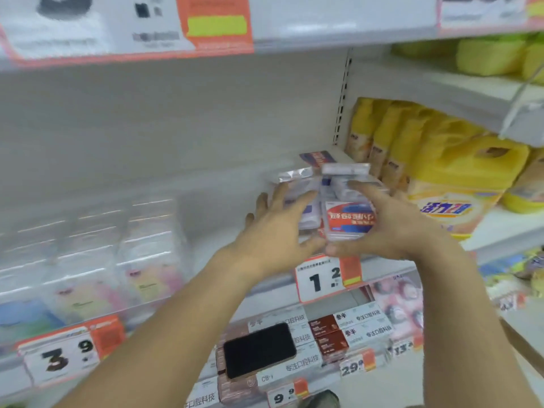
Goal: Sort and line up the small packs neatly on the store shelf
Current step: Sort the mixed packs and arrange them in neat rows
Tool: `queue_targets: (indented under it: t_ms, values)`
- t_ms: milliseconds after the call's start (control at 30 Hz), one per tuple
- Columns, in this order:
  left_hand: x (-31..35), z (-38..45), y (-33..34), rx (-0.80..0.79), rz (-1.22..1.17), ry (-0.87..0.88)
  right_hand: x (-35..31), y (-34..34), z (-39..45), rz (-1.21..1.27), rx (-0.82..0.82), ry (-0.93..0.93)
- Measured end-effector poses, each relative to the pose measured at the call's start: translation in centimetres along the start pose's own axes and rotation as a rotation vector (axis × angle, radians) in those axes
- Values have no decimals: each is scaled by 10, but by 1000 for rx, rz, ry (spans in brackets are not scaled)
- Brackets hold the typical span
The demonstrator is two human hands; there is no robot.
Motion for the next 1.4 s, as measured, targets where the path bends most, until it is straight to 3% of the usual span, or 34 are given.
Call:
queue_targets:
  t_ms: [233,367,533,667,867,1033,1167,1267,1400]
  values:
    - [-16,18,-8,126,-133,-17,-5,3,31,-38,-29,-102]
    - [-32,23,-24,231,-180,-141,-12,5,54,176,126,-176]
    - [-48,10,-59,511,-286,-353,-8,-15,48,423,306,-222]
    - [-61,2,-71,622,-577,-433,7,-38,31,499,439,-194]
    - [-52,4,-50,421,-702,-444,12,-32,23,487,322,-179]
    - [-39,1,-24,110,-294,-385,13,-24,23,447,238,-153]
    - [-19,-7,-6,17,-241,-271,18,-12,33,379,120,-77]
    - [-18,-6,-5,34,-232,-241,18,-4,39,402,55,-6]
    - [-33,-2,-18,186,-186,-263,5,-7,39,471,67,-27]
Point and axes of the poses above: each hand's wrist, its own z-axis towards the middle knuckle, its own y-axis out of the palm, x = y × z, the point moved 9 cm from there along z, towards the middle knuckle, and after that the axes turned 4 degrees about x, right-handed, at the moved point
